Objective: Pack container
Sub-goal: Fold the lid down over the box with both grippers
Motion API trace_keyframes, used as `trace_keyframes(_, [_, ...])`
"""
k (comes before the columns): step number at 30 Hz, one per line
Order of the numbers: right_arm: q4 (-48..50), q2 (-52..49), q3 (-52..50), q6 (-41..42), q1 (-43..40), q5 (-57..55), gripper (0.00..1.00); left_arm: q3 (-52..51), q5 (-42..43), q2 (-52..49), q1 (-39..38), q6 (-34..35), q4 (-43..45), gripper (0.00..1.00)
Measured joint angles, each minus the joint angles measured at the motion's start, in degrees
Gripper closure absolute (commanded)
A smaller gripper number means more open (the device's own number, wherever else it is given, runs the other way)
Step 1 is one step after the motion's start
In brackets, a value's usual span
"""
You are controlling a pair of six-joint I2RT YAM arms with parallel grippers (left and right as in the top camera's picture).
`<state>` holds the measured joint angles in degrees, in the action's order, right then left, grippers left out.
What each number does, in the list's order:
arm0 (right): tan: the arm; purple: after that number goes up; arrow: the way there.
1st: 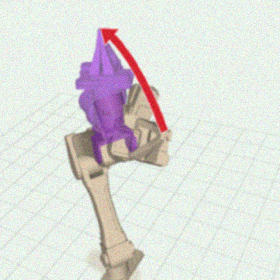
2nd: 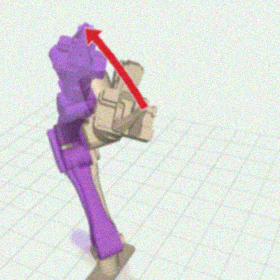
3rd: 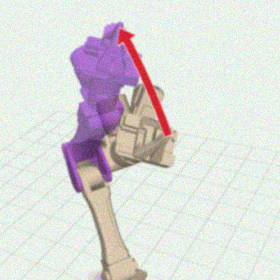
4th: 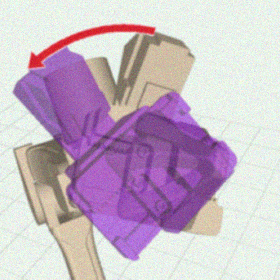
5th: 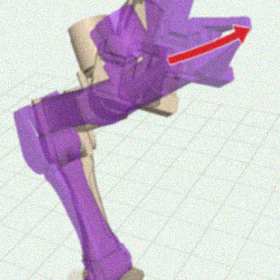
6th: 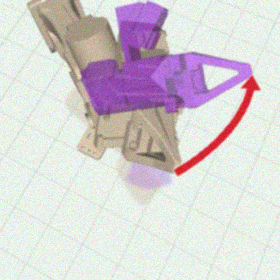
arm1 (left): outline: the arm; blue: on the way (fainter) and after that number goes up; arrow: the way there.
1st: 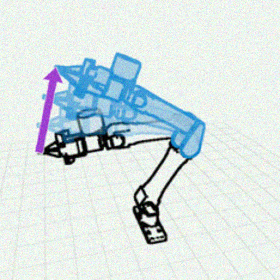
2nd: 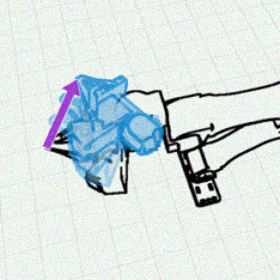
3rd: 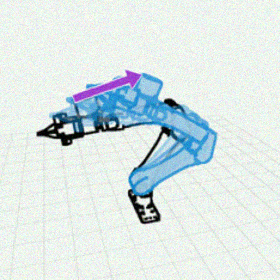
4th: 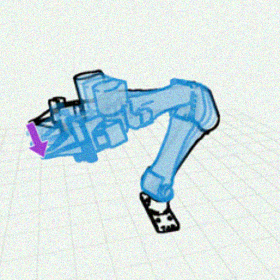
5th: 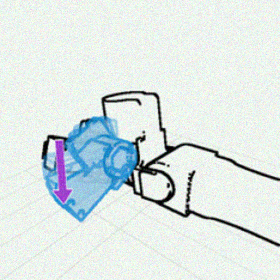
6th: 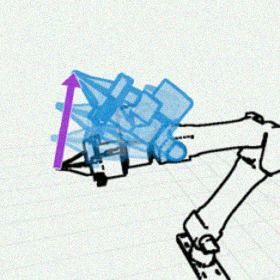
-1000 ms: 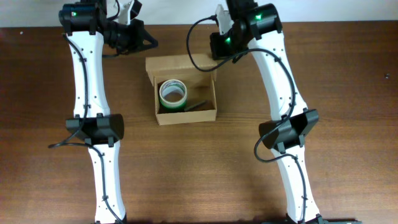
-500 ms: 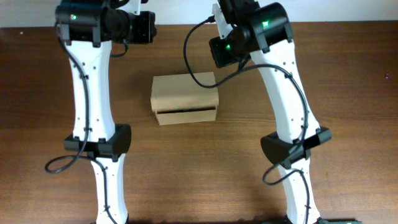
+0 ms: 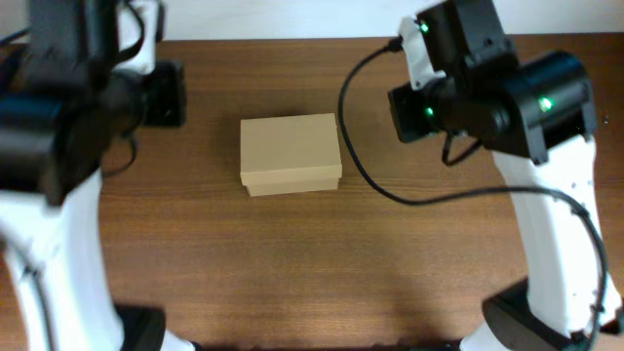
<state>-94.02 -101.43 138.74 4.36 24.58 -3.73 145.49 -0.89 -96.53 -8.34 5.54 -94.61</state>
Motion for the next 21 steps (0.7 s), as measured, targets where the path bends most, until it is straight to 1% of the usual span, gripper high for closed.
trace_keyframes(3, [6.1, 0.5, -6.9, 0.7, 0.0, 0.7, 0.96, -5.9, -1.6, 2.8, -0.2, 0.5, 3.4, 0.98])
trace_keyframes(5, [11.3, -1.3, -11.8, 1.1, 0.0, 2.3, 0.96, -11.2, -2.2, 2.7, -0.5, 0.8, 8.0, 0.98])
trace_keyframes(8, [17.4, -5.9, -18.7, 1.5, 0.0, 5.2, 0.96, -22.0, -0.1, -2.0, -0.8, 0.9, 16.4, 0.98])
trace_keyframes(9, [18.6, -7.1, -20.5, 1.7, 0.0, 6.1, 0.96, -24.3, 0.9, -3.6, -0.8, 0.9, 17.9, 0.98])
trace_keyframes(10, [19.5, -8.9, -22.6, 2.0, 0.0, 7.1, 0.96, -29.2, 3.1, -7.6, -0.9, 0.9, 19.9, 0.99])
trace_keyframes(14, [20.9, -11.8, -24.1, 2.5, 0.0, 9.7, 0.96, -34.6, 5.9, -13.6, -1.0, 0.9, 22.5, 0.99])
trace_keyframes(21, [22.8, -15.1, -24.1, 3.0, 0.0, 14.3, 0.96, -35.5, 8.3, -19.9, -2.2, 0.4, 23.5, 0.98])
